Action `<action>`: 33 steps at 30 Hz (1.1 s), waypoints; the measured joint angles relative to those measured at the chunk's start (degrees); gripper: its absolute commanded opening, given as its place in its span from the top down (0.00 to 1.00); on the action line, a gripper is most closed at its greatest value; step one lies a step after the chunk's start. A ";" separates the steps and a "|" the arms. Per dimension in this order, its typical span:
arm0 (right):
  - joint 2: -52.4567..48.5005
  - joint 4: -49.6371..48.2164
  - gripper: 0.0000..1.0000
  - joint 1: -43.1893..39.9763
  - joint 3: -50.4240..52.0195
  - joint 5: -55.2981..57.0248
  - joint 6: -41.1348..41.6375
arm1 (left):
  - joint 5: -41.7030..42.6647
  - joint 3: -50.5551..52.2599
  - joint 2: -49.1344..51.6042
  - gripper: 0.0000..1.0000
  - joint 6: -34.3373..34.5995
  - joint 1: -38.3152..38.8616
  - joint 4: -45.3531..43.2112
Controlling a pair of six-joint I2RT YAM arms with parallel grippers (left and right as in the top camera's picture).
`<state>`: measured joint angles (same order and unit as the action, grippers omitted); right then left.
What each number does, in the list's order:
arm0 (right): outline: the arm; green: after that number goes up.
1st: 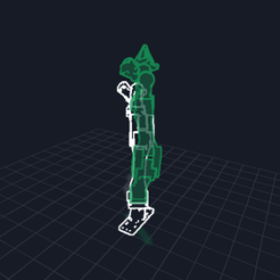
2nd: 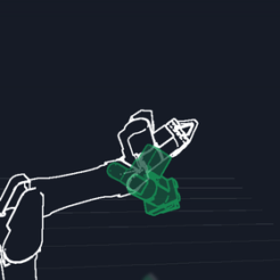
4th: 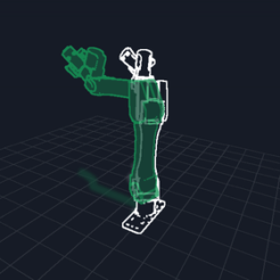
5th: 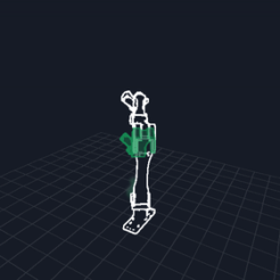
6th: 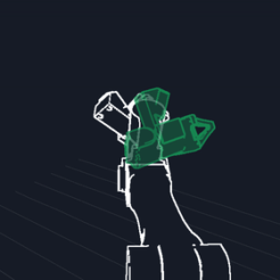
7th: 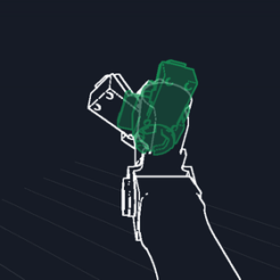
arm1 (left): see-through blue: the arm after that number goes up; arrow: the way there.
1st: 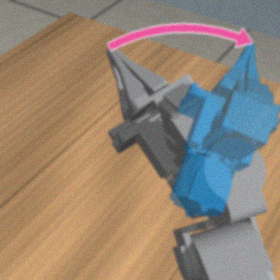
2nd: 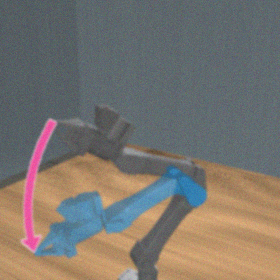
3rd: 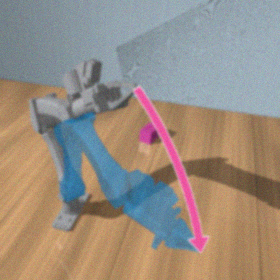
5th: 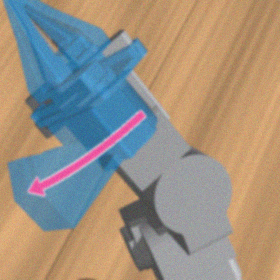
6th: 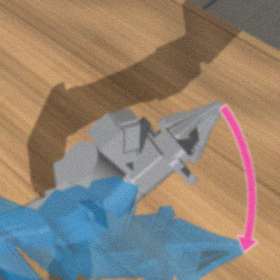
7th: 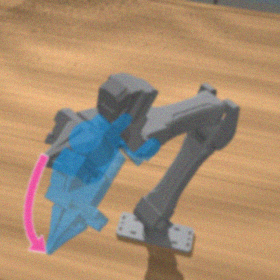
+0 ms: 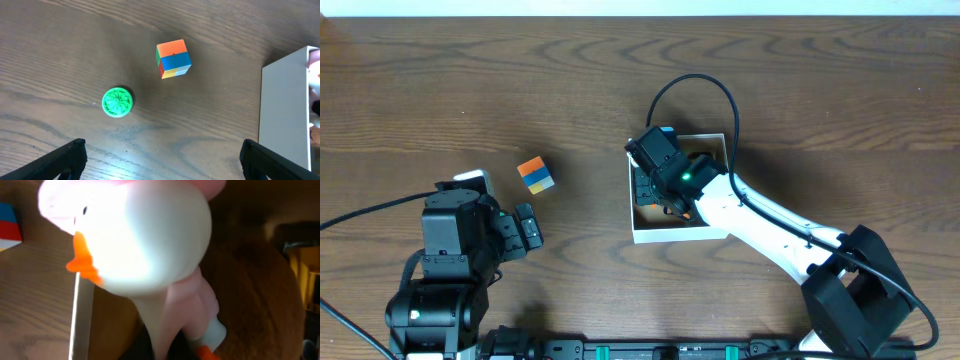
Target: Pack container
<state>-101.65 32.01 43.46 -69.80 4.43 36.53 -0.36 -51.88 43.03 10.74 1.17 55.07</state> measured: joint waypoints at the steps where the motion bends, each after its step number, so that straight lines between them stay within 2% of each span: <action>1: 0.00 -0.02 0.97 0.00 0.00 -0.17 -0.31 | 0.00 0.00 0.00 0.02 -0.02 0.00 0.00; 4: 0.00 -0.07 0.96 0.00 0.00 -1.46 -1.46 | 0.00 0.00 0.00 0.02 -0.02 0.00 0.00; 5: 0.00 -0.09 0.89 0.00 0.00 -2.08 -1.84 | 0.00 0.00 0.00 0.02 -0.02 0.00 0.02; 6: 0.00 -0.11 0.75 0.00 0.00 -2.67 -2.12 | 0.00 0.00 0.00 0.02 -0.02 0.00 0.00; 8: 0.00 -0.09 0.40 0.00 0.00 -3.69 -2.95 | 0.00 0.00 0.00 0.02 0.00 0.00 0.02; 9: -0.02 -0.09 0.37 0.00 0.00 -4.04 -2.95 | 0.00 0.00 0.00 0.02 0.00 0.00 0.00; 12: -0.02 0.00 0.34 0.00 0.00 -4.37 -3.61 | 0.00 0.00 0.00 0.02 -0.02 0.00 0.04; 20: -0.31 -2.08 0.40 0.00 0.11 -3.85 -4.20 | -0.02 0.00 0.00 0.02 -0.02 0.00 0.02; 33: 0.28 -2.69 0.46 0.02 -0.96 -2.73 -10.14 | 0.00 0.00 0.55 0.02 0.00 0.00 0.02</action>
<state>-101.36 29.32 43.48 -70.76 1.69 26.39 -0.36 -51.88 43.57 10.74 1.17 55.09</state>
